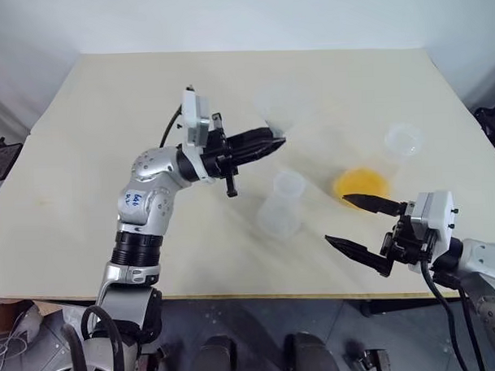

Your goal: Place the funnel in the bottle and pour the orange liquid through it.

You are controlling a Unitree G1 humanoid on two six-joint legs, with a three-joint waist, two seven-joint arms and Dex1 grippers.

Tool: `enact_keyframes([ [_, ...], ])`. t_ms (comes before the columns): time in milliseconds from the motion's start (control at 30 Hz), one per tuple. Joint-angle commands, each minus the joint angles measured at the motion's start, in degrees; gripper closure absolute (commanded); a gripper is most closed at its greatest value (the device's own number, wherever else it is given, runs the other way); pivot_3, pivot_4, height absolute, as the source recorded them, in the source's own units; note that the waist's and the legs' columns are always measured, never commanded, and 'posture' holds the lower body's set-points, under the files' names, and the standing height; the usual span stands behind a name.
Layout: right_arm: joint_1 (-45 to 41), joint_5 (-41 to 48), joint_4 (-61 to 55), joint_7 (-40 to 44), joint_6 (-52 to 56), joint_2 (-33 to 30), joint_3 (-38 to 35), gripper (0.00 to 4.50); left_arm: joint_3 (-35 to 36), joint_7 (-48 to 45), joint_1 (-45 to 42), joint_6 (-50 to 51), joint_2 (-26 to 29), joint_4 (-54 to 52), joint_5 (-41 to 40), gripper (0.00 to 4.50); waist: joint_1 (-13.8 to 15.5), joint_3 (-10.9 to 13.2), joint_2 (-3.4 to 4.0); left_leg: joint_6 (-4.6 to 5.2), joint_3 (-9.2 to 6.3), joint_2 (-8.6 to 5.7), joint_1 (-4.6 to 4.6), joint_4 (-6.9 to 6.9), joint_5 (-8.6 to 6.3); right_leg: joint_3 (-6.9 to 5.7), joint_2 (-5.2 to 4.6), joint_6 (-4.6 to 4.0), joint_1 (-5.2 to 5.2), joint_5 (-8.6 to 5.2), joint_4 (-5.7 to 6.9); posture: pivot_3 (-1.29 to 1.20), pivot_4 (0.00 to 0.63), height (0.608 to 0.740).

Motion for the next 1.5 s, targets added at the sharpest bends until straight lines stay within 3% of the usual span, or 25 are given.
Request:
enact_keyframes([
  [33, 1.2, 1.0, -3.4, -1.6, -1.0, 0.8, -2.1, 0.0, -1.5, -1.8, -1.6, -2.5, -0.9, 1.4, 1.7, 4.36, 0.0, 0.0, 0.0, 0.0, 0.0, 0.0, 0.0, 0.02, 0.0, 0.0, 0.0, 0.0, 0.01, 0.0, 0.01, 0.0, 0.15, 0.74],
  [1500, 5.5, 1.5, -7.5, -4.7, -0.9, 0.8, -4.3, 0.0, -5.3, -8.3, -6.8, -6.6, -2.1, 13.5, 9.5, 4.36, 0.1, 0.0, 0.0, 0.05, -0.03, -0.13, 0.0, 0.1, -0.02, 0.0, 0.0, 0.0, 0.06, 0.0, 0.03, 0.0, 0.15, 0.74],
])
